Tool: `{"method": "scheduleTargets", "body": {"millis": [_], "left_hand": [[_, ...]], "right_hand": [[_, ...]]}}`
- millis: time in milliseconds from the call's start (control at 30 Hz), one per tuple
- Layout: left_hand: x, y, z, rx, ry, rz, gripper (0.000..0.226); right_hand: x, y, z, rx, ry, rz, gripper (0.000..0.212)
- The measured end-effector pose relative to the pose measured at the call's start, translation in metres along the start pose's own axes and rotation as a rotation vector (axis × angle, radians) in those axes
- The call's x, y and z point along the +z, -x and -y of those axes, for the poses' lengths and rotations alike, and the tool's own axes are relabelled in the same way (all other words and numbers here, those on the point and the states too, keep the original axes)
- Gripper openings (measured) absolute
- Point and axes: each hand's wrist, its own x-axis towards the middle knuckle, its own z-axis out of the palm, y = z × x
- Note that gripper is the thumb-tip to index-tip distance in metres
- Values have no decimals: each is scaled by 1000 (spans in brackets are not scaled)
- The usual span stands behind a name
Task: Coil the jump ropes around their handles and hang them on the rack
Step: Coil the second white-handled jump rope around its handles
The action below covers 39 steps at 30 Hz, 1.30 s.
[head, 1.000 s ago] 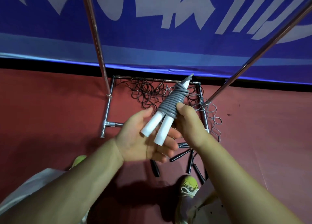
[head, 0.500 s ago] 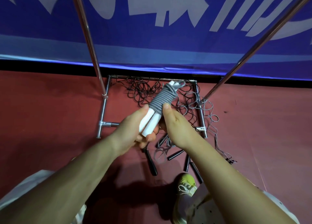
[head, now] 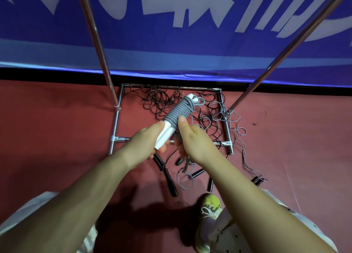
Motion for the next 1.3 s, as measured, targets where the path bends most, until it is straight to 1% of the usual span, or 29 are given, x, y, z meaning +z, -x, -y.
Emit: {"method": "scheduleTargets", "body": {"millis": [67,100,200,300,333,467,567,600,633,667,700,733,767,800,867,933,967,1033,1100,1200,1267,1300], "left_hand": [[-4,-2,3,57,-148,-35,57],[-6,-2,5,77,-196,-41,55],[-11,-2,6,94,-194,9,37],[-13,-2,7,88,-184,72,36],[-13,-2,9,92,-188,90,38],[-14,2,12,109,-220,178,68],[-16,8,6,166,-212,210,83],[-15,10,2,170,-117,222,84],[-11,10,0,128,44,227,78],[-11,12,1,52,241,291,69],[-11,12,3,-41,437,394,66],[-9,11,6,-104,598,583,74],[-4,12,6,-145,755,733,81],[1,13,13,-136,867,810,83],[4,10,20,-115,939,931,72],[9,11,11,-164,896,982,58],[11,11,6,-203,870,954,57],[11,12,-2,-273,800,739,65],[10,11,-5,-309,786,588,67],[10,7,-6,-251,687,470,63],[6,5,-3,-186,553,358,62],[5,3,-1,-137,451,287,63]], "right_hand": [[0,-1,-1,43,-116,55,70],[1,-2,-2,60,-178,90,68],[1,0,-4,50,-311,179,59],[-5,2,-2,-16,-286,193,48],[-7,2,-2,-49,-267,195,45],[-5,2,-3,-154,-197,180,41],[-6,3,0,-171,-250,165,39],[-7,4,2,-168,-300,151,38],[-9,7,4,-172,-373,145,37],[-10,9,6,-188,-454,157,37],[-10,12,9,-211,-523,183,40],[-9,14,10,-246,-555,218,46],[-7,15,8,-287,-552,247,54],[-5,14,6,-303,-539,256,61],[-6,12,3,-302,-466,224,68],[-9,10,1,-342,-346,127,60],[-12,10,1,-369,-261,81,58],[-16,10,1,-381,-74,17,62],[-17,8,-1,-342,52,1,59],[-19,9,-2,-285,130,14,50],[-19,8,-3,-254,150,33,49],[-19,8,-4,-236,167,47,48]]}}
